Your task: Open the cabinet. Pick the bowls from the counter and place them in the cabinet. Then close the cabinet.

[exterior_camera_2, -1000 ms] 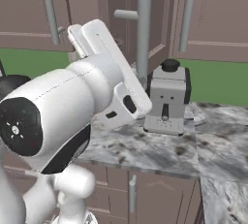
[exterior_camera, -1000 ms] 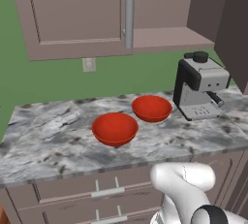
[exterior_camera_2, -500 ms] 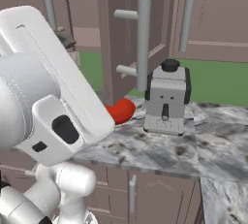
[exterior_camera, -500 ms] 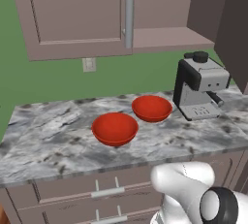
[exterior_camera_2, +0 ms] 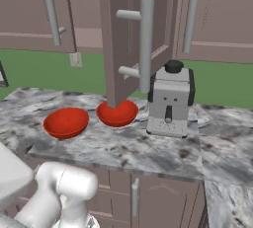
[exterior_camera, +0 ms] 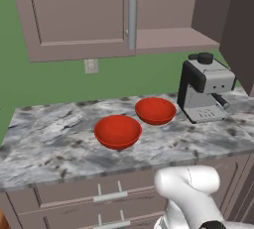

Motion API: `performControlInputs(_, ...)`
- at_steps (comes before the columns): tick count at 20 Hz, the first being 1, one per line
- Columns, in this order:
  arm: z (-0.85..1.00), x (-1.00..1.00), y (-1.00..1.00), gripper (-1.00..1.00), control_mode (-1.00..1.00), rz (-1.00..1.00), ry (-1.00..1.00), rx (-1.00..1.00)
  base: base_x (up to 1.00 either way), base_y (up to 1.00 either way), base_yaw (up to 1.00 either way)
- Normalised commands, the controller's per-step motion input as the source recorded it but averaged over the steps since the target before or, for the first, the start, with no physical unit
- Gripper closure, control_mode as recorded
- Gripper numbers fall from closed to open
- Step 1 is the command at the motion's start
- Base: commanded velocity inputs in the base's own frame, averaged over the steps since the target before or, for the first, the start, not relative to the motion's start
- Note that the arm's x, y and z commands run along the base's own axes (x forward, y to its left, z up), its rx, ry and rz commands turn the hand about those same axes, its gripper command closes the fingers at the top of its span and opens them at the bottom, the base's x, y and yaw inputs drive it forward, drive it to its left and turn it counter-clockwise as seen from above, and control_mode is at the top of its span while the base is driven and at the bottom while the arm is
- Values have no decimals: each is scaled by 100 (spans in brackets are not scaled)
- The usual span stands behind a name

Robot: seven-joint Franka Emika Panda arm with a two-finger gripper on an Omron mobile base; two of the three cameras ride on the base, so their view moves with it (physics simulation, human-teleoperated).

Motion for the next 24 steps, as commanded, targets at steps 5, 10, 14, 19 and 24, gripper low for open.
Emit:
performControlInputs(5,-63,59,100,-100,-100,0,-12,-35,0,0,0)
performControlInputs(10,-8,82,98,-100,-100,0,-1,-36,0,0,0)
performControlInputs(14,7,98,46,-100,-100,0,6,-23,0,0,0)
performControlInputs(19,7,81,4,-100,-100,0,10,-15,0,0,0)
performControlInputs(24,-13,42,4,-100,-100,4,-9,-20,0,0,0)
